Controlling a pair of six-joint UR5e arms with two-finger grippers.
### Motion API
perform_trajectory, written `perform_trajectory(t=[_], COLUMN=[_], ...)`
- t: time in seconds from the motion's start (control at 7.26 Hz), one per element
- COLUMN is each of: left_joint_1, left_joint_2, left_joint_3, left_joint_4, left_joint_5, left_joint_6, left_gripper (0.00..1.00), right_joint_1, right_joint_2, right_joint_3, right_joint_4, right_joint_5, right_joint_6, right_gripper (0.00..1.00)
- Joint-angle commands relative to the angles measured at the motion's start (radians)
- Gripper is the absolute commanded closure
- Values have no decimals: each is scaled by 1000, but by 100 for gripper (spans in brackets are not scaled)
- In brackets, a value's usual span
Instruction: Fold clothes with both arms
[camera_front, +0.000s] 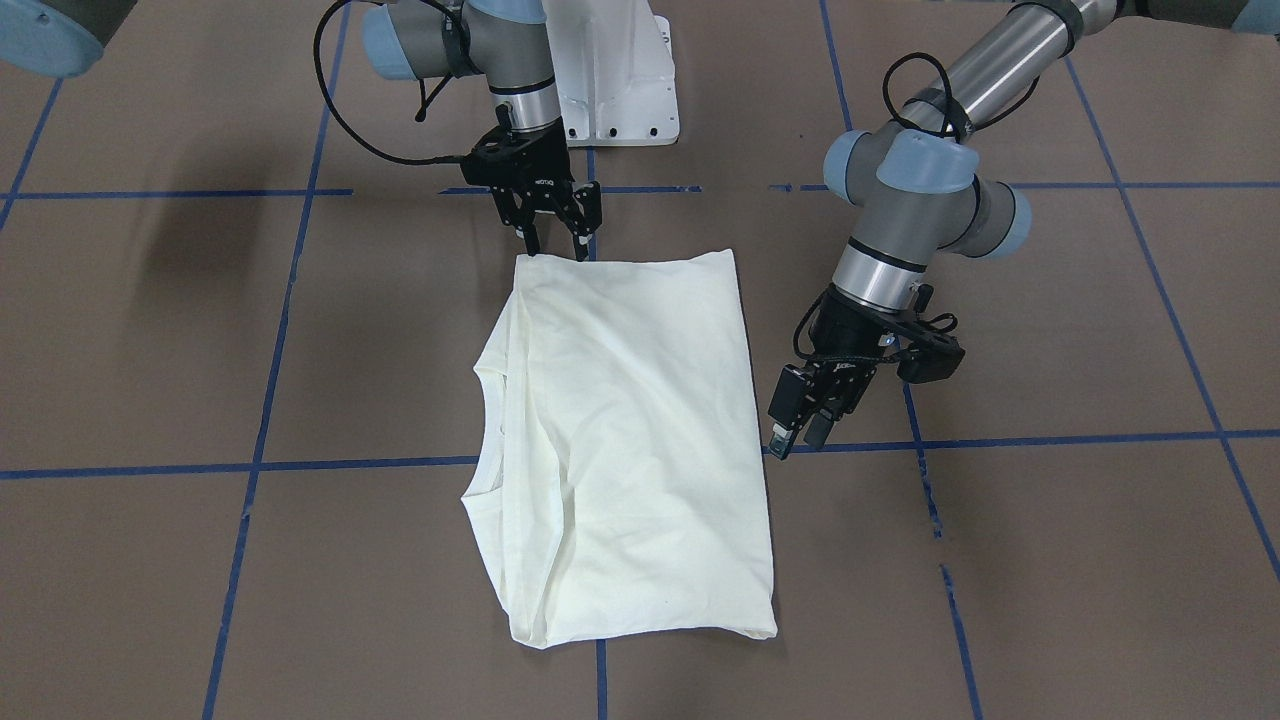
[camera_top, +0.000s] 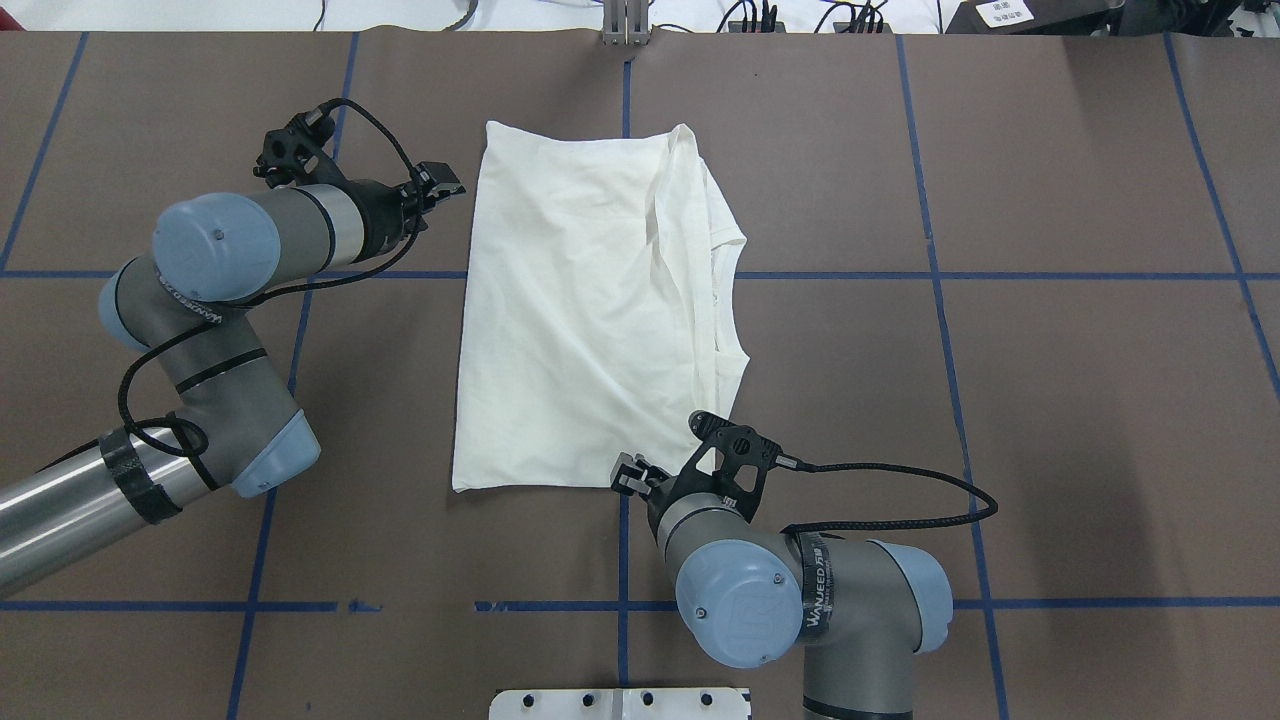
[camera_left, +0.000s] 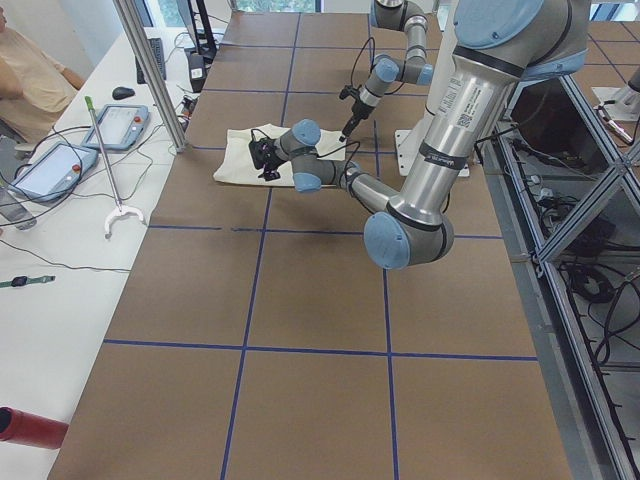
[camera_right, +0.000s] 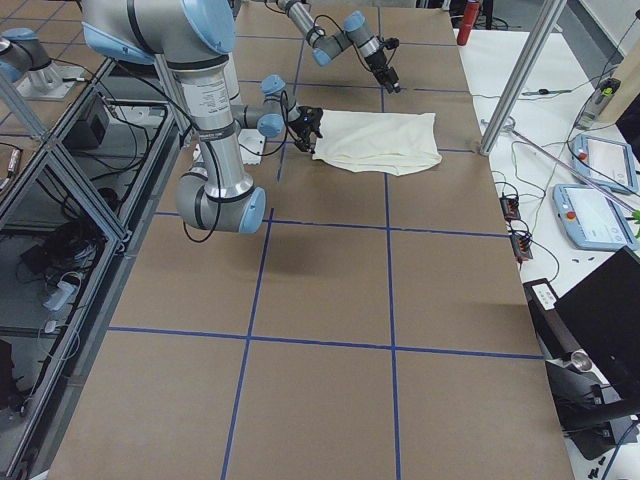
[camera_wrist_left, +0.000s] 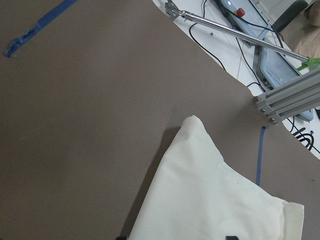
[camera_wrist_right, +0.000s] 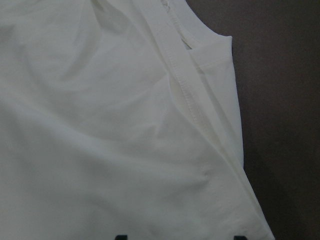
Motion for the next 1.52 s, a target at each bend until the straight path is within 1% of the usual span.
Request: perform_trajectory(t=[0.0, 0.55, 0.69, 0.96, 1.1, 1.24, 1.38], left_joint_1=[0, 0, 0, 0, 0, 2, 0], left_joint_2=[0, 0, -2, 0, 0, 5, 8], left_joint_3=[-3, -6, -8, -8, -6, -6, -8], left_joint_4=[0, 0, 0, 0, 0, 0, 0], left_joint_5=[0, 0, 0, 0, 0, 0, 0], left_joint_6=[-5, -8, -8, -9, -8, -9, -9], left_gripper=[28, 28, 28, 27, 28, 28, 28], right_joint_1=[31, 24, 24, 27, 27, 27, 35], right_joint_2=[-6, -35, -32, -32, -30, -29, -26], right_joint_3=[-3, -22, -23, -23, -23, -23, -23], right_joint_4=[-2, -1, -2, -1, 1, 2, 1], right_joint_5=[0, 5, 8, 11, 11, 11, 17], right_joint_6=[2, 1, 1, -1, 1, 1, -3], right_gripper=[23, 23, 28, 55, 84, 97, 100])
